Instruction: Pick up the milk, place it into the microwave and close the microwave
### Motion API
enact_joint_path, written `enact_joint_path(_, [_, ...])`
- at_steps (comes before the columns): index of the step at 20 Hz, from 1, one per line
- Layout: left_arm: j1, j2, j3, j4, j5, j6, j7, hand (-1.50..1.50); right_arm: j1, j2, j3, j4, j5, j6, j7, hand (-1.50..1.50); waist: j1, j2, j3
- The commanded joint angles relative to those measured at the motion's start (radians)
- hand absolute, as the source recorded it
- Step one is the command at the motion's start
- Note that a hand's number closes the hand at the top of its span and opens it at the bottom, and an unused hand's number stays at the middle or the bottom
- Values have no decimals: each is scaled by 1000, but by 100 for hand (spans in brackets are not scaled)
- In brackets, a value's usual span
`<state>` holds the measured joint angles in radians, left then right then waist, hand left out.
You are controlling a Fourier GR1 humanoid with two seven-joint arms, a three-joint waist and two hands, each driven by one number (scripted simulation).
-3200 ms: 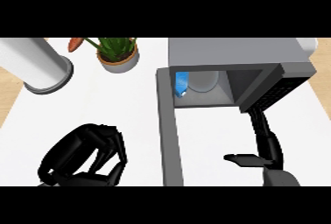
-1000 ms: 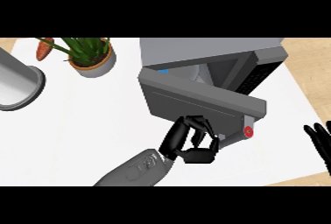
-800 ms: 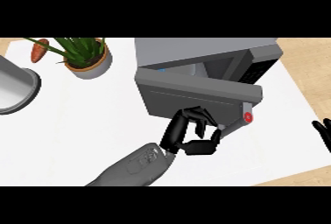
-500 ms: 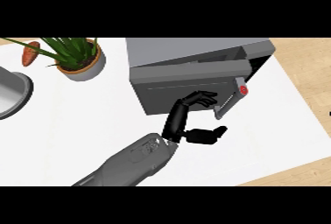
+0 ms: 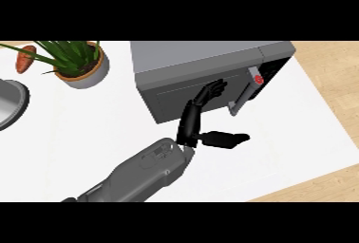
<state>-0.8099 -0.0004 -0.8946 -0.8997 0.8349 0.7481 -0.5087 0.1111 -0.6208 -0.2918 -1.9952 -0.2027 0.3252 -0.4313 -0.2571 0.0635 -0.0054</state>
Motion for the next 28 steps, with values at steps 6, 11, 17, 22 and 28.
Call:
enact_joint_path(6, [-83, 0, 50, 57, 100, 32, -38, -150, -79, -41, -16, 39, 36, -16, 9, 150, 4, 19, 2])
enact_joint_path(11, [-86, 0, 40, 85, 128, 14, -76, -150, -115, -48, -23, 65, 34, -22, 8, 150, 4, 29, 3])
enact_joint_path(17, [-94, 0, 23, 102, 158, 22, -117, -150, -157, -70, -19, 89, 37, -19, 27, 150, 2, 30, 2])
enact_joint_path(22, [-106, 0, 21, 97, 187, 1, -124, -150, -148, 76, 69, 161, -204, 41, 59, -150, 10, 40, 8])
enact_joint_path(28, [-117, 0, 11, 116, 205, -1, -155, -150, -186, 54, 75, 215, -273, 88, 90, -150, 8, 41, 6])
